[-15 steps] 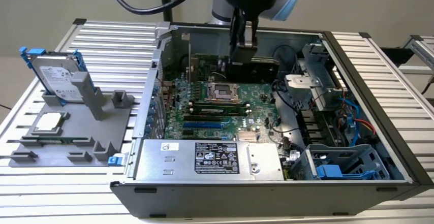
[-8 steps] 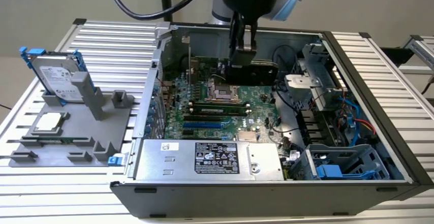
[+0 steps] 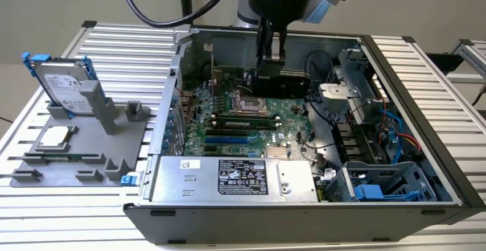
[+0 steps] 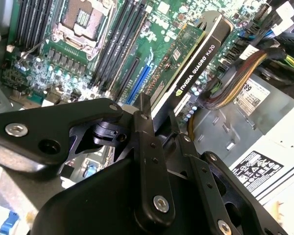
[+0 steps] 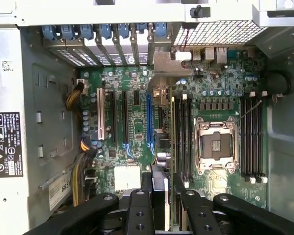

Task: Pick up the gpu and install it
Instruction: 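Insert the gpu into the slot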

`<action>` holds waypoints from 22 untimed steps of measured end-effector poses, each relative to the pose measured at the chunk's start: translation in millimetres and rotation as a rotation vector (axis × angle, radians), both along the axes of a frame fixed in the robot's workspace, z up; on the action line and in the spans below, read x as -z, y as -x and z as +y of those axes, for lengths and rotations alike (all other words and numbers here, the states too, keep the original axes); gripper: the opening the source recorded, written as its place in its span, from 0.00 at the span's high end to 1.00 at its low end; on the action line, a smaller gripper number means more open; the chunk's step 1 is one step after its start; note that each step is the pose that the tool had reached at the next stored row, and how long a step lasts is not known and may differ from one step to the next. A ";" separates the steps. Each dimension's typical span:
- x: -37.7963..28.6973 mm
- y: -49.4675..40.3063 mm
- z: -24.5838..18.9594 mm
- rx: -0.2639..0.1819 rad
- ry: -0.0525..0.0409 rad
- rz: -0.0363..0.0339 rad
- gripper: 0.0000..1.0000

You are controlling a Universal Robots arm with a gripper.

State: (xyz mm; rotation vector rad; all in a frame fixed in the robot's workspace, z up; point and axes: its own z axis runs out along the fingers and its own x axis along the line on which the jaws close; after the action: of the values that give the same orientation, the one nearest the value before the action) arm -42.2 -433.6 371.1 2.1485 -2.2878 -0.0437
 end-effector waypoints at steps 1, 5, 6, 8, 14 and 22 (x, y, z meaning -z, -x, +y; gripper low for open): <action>0.6 0.0 0.0 0.000 0.0002 0.0000 1.00; 3.0 0.0 0.0 0.000 0.0012 0.0000 1.00; 3.6 0.0 0.0 0.000 0.0015 0.0000 1.00; 4.7 0.0 0.0 0.000 0.0019 0.0000 1.00; 8.0 0.0 0.0 0.000 0.0037 -0.0001 1.00; 12.6 0.1 1.6 0.000 0.0044 0.0000 1.00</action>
State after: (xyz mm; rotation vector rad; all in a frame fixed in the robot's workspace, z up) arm -42.3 -431.9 358.5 2.1459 -2.2861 -0.0385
